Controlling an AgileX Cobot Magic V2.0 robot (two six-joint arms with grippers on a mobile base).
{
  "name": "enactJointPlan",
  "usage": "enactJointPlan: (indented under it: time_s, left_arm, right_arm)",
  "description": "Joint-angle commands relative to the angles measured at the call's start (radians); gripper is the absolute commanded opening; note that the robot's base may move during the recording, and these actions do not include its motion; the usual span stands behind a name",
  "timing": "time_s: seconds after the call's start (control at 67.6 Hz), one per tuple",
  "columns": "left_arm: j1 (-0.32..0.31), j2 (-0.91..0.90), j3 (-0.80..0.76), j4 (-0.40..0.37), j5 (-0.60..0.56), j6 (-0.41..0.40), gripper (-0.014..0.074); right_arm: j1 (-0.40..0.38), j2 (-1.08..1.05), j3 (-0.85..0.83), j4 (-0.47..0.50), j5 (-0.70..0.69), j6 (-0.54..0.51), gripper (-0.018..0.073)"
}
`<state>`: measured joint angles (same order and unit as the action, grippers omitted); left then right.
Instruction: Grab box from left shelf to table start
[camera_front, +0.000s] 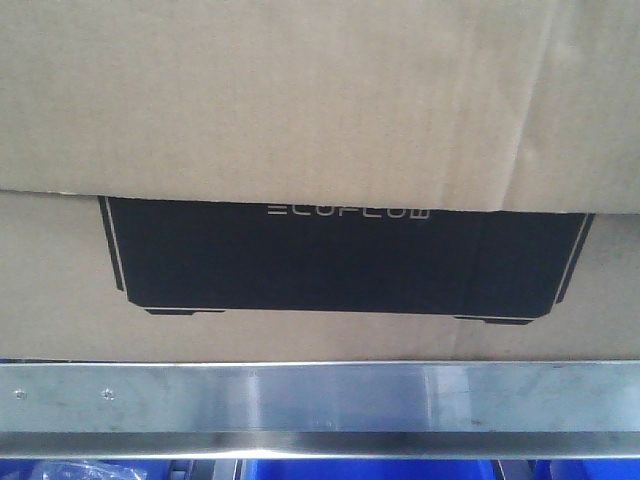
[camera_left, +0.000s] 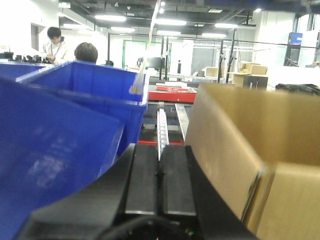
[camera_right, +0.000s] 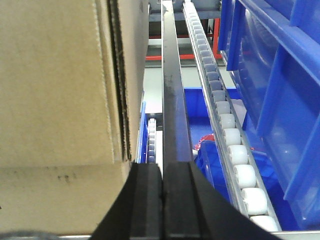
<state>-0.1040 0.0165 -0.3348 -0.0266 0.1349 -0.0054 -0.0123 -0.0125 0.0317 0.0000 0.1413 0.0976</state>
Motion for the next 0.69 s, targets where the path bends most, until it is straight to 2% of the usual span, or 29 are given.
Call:
enactJointPlan:
  time_s: [0.0,0.148,0.207,0.266,0.31,0.414,0.443,0.532,0.68]
  left_arm:
    - [-0.008,0.062,-0.083,0.004,-0.027,-0.003,-0.0096]
    - [-0.008,0.154,-0.164,0.004,0.036,-0.001,-0.0082]
    - [-0.008,0.194,-0.188,0.004,0.051,-0.001,-0.0028]
    - [-0.008,0.227,-0.211,0.004,0.053,-0.001,0.0058]
    - [-0.008,0.255,-0.228,0.004,0.053,-0.001,0.0176]
    - [-0.008,0.313,-0.266,0.004,0.053,-0.001,0.0382]
    - [-0.008,0.335,-0.277,0.004,0.053,-0.001,0.0411]
    - [-0.008,0.39,-0.33,0.004,0.088,-0.001,0.043]
    - [-0.019,0.526,-0.515,-0.006,0.27,-0.001,0.0425]
  right_arm:
    - [-0.004,-0.008,0.002,0.0,-0.085,-0.005,0.0057]
    - [-0.004,-0.008,0.002,0.0,-0.085,-0.005,0.0057]
    - [-0.004,-0.008,0.002,0.0,-0.085,-0.005,0.0057]
    - [-0.004,-0.008,0.002,0.0,-0.085,-0.005,0.0057]
    - [-0.004,-0.008,0.002,0.0,-0.085,-0.005,0.0057]
    - [-0.004,-0.008,0.002,0.0,-0.085,-0.005,0.0057]
    - [-0.004,-0.008,0.002,0.0,-0.085,-0.005,0.0057]
    - [-0.004,-0.008,0.002,-0.006,-0.086,-0.005,0.0057]
    - [-0.004,-0.008,0.002,-0.006,-0.086,-0.005,0.0057]
